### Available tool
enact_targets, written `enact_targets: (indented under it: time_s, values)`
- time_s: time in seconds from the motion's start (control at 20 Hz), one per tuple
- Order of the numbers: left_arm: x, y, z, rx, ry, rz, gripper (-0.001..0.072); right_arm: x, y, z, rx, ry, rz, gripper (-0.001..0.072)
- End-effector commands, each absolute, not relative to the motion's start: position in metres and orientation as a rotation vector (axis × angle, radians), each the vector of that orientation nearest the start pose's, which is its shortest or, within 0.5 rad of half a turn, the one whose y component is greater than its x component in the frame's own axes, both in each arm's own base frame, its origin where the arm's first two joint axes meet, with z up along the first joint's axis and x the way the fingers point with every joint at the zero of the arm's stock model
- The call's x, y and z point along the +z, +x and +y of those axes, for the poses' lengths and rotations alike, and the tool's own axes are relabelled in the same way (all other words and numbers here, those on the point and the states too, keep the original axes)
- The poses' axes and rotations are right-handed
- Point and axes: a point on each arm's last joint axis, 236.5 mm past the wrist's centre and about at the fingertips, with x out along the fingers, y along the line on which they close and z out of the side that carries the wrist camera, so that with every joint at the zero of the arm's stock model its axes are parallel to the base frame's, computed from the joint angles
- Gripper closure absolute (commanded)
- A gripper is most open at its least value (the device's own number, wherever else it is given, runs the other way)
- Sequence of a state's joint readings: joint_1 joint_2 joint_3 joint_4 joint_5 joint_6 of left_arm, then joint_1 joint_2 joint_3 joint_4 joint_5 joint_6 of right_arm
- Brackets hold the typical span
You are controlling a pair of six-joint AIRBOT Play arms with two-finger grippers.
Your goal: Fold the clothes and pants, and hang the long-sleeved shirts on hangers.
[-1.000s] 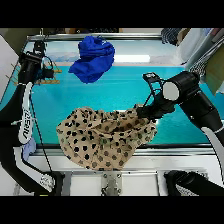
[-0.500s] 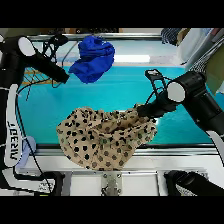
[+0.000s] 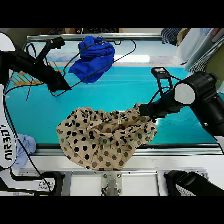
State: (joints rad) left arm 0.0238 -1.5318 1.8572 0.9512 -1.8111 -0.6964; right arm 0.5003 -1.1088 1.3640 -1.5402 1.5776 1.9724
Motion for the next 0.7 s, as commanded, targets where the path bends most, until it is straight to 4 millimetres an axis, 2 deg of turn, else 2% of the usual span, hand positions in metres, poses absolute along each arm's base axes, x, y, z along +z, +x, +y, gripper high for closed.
enact_targets:
  time_s: [0.0,0.15,0.35,0.55,0.65]
  values:
    - [0.159,0.368,-0.124,-1.263,0.398,0.931,0.0699,0.12,0.274,0.158,0.175,0.049,1.341,0.0698]
    - [0.136,0.341,-0.123,-1.377,0.464,0.91,0.07,0.124,0.272,0.157,0.178,0.054,1.33,0.0698]
    - [0.092,0.296,-0.109,-1.481,0.552,0.979,0.0699,0.124,0.273,0.157,0.16,0.076,1.332,0.0698]
    - [0.071,0.264,-0.103,-1.542,0.535,0.993,0.07,0.124,0.273,0.157,0.16,0.076,1.333,0.0698]
    - [0.064,0.257,-0.096,-1.522,0.505,1.0,0.07,0.124,0.273,0.157,0.155,0.081,1.333,0.0698]
